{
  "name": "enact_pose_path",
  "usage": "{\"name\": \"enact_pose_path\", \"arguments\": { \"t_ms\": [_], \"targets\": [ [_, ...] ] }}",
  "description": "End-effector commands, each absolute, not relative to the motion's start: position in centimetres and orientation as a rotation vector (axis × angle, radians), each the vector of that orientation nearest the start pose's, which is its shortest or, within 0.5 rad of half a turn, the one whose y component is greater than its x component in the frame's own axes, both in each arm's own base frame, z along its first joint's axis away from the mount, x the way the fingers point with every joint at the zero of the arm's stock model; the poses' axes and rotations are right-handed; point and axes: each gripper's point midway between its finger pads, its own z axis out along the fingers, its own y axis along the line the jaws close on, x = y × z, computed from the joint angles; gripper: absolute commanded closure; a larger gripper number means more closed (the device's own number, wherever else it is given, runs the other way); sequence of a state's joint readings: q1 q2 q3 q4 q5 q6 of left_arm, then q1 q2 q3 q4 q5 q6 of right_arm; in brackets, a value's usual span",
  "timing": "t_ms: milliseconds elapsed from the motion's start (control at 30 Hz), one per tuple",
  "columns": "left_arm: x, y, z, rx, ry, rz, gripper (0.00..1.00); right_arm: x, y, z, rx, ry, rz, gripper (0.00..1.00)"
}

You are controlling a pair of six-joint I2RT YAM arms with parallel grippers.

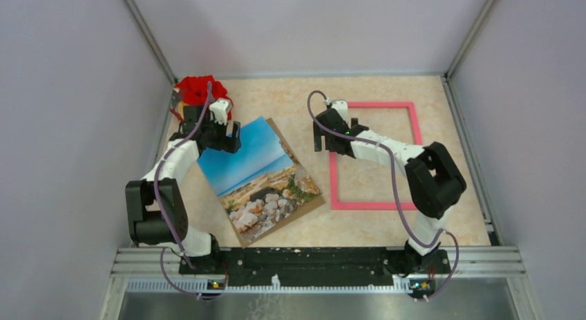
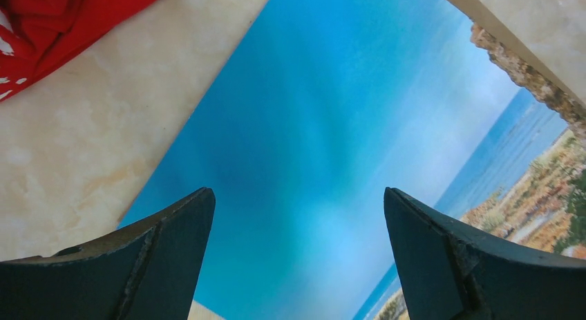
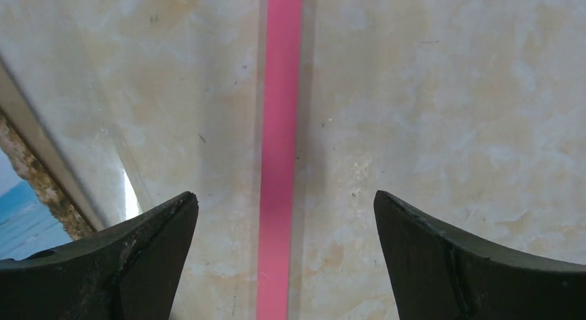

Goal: Put the photo into the frame
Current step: Pick up the photo frame from the center of the board.

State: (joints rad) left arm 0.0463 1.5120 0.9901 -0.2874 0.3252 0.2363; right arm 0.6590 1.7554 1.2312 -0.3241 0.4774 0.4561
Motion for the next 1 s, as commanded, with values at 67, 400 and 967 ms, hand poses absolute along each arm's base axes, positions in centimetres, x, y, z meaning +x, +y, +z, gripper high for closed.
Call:
{"name": "enact_pose_path", "arguments": {
  "t_ms": [67,400,967],
  "targets": [
    [37.2,-3.2,13.0,0.418,2.276,-0.266,0.01,38.6,23.3,7.3,-0.103,2.387,-0.072,0.01],
    [37.4,-3.5,14.6,0.422,2.261,-0.283,0.01,38.5,23.3,2.2,-0.162,2.440,-0.163,0.19],
    [36.7,-3.3,13.2,0.508,2.286,-0.246,0.02,39.7,26.7,9.5,-0.118,2.368,0.073,0.91]
  ]
}}
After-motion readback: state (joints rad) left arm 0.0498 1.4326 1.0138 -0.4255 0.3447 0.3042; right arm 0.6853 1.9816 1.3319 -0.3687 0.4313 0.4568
